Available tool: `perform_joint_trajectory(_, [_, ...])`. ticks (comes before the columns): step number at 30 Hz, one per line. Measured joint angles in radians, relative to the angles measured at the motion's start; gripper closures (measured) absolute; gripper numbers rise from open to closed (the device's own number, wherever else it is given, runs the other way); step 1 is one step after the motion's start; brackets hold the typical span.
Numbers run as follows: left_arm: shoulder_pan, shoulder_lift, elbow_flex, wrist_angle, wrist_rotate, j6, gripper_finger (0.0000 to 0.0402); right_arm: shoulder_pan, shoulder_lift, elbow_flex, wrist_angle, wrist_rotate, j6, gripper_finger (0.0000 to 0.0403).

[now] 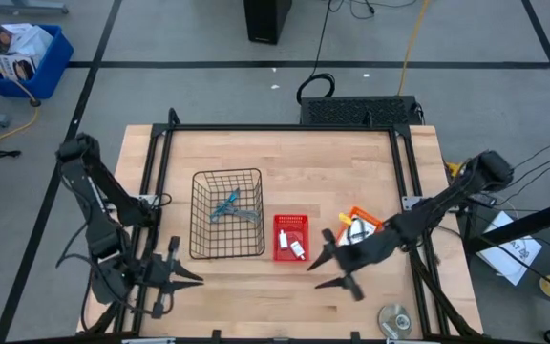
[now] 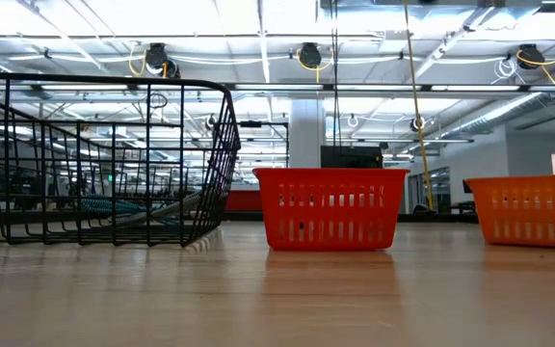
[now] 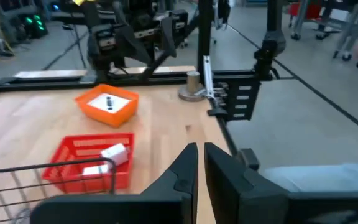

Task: Pick and place items into bin
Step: Return to Home Position

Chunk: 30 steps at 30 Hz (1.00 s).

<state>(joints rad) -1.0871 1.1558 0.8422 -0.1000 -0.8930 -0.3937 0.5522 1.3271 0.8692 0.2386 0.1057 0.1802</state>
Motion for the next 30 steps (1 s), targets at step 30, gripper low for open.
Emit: perform_joint_trajectory(30, [0.158,-0.859,-0.785,0.504,0.323,0.358,0.0369,-0.096,-0.892,-0.569,-0.032,-0.006,0.016,0.0192])
